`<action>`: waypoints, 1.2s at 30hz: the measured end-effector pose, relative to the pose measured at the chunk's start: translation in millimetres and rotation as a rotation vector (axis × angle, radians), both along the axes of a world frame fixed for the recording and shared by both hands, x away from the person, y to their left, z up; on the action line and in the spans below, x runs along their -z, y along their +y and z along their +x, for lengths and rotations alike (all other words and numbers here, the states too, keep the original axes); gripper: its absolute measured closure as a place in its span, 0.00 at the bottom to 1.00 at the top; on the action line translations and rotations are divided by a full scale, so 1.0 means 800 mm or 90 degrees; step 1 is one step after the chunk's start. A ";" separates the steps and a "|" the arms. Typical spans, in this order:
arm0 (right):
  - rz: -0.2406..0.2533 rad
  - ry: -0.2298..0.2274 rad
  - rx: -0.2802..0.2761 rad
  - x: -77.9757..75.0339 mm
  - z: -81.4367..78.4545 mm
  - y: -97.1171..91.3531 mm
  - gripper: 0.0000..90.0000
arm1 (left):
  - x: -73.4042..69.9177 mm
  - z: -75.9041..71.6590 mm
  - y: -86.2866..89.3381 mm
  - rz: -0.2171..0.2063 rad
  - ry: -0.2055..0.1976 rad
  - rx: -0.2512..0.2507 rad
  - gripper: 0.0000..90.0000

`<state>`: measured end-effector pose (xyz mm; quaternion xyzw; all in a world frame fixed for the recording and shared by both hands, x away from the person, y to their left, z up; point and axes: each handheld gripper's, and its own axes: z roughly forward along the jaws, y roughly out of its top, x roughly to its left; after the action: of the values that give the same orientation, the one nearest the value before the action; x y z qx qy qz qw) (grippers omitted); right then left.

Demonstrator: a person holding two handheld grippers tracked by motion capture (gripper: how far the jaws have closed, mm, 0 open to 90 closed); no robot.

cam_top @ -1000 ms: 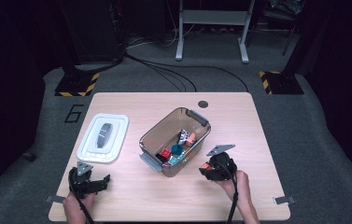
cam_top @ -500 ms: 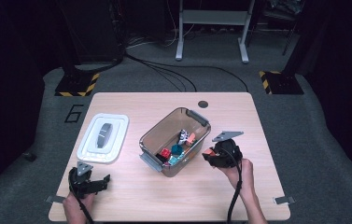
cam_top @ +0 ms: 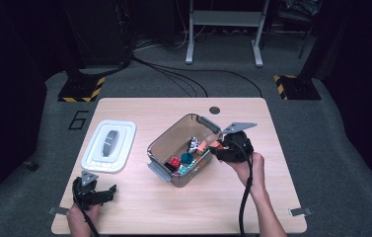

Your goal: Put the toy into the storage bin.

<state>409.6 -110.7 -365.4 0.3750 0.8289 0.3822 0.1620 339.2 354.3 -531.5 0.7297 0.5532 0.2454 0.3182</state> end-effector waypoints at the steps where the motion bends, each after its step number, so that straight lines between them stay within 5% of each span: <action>1: 0.003 -0.001 0.000 -0.002 0.001 0.004 0.65 | 0.000 0.000 0.000 0.000 0.000 0.000 0.08; 15: 0.027 -0.016 -0.034 -0.008 0.017 0.054 0.65 | 0.000 0.000 0.000 0.000 0.000 0.000 0.08; 36: 0.028 0.024 -0.079 0.038 0.005 0.109 0.64 | -0.001 0.000 0.000 0.002 0.006 0.002 0.08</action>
<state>413.5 -23.2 -395.6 0.3336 0.8447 0.4028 0.1139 339.0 354.6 -530.8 0.7319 0.5534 0.2427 0.3150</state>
